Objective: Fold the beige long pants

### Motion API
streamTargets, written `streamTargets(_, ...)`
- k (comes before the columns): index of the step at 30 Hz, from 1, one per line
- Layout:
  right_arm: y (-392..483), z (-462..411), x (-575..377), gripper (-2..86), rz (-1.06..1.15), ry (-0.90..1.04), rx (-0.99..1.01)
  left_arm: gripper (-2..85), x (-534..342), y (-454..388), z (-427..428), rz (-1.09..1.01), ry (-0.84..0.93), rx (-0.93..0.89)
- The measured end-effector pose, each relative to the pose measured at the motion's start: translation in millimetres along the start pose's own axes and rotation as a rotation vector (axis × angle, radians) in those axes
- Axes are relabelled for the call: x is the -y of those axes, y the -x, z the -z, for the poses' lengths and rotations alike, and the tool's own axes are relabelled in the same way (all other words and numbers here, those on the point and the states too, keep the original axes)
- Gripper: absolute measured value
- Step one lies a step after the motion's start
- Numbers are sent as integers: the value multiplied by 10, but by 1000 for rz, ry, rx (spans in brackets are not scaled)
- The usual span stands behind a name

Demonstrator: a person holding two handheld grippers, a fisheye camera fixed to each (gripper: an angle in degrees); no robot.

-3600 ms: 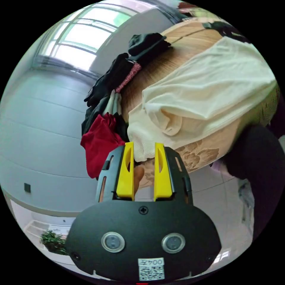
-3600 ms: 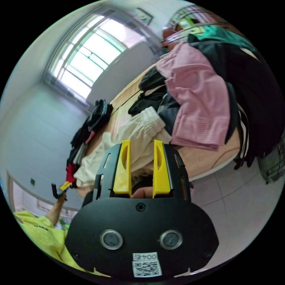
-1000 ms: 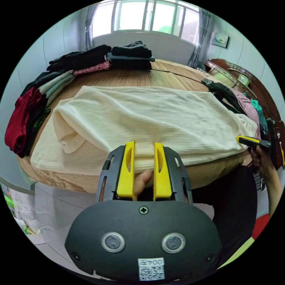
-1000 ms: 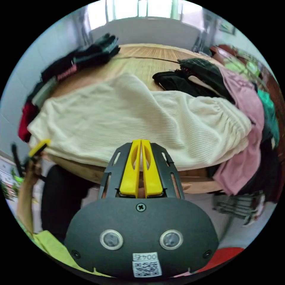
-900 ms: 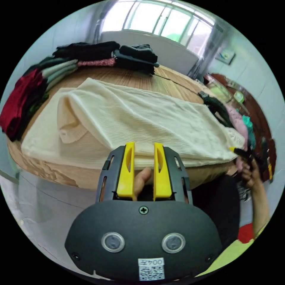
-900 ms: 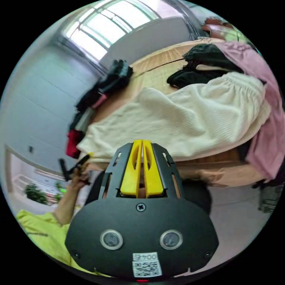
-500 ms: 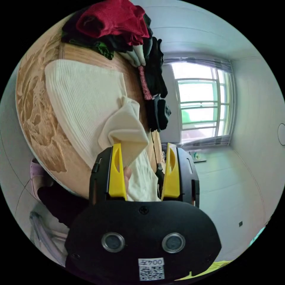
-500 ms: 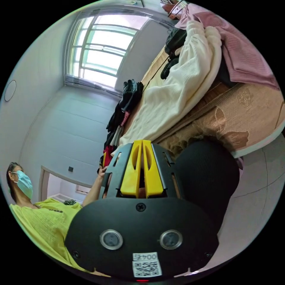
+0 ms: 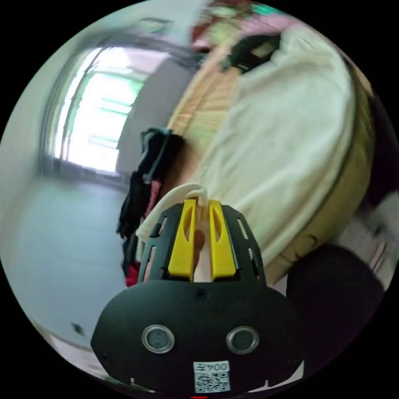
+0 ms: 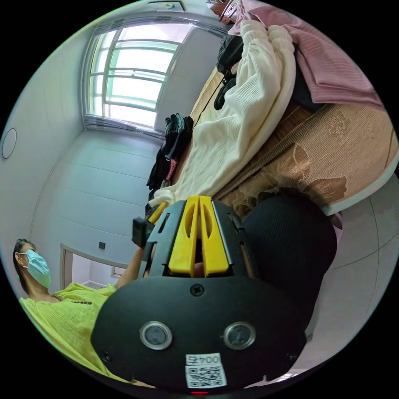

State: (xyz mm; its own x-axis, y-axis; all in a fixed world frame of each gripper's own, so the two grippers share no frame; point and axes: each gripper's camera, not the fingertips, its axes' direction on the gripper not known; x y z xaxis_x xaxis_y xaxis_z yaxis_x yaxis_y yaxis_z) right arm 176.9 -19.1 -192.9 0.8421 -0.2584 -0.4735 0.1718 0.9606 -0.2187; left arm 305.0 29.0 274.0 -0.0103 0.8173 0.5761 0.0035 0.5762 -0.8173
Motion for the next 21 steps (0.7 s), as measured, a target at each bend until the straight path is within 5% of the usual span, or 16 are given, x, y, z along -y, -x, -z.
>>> streamTargets(3,48,116,16,-7,-12,-8,19,65,163,-473,56,-2,9,7)
streamTargets(12,493,350,98,9,21,-18,38,124,-342,-94,407,317,-83,-292)
streamTargets(19,2179,-565,-40,115,472,194,-285,154,-1480,686,-124,789,-121,-542)
streamTargets(21,2675,-1044,-102,131,622,253,-352,168,-1565,901,-347,782,-90,-510)
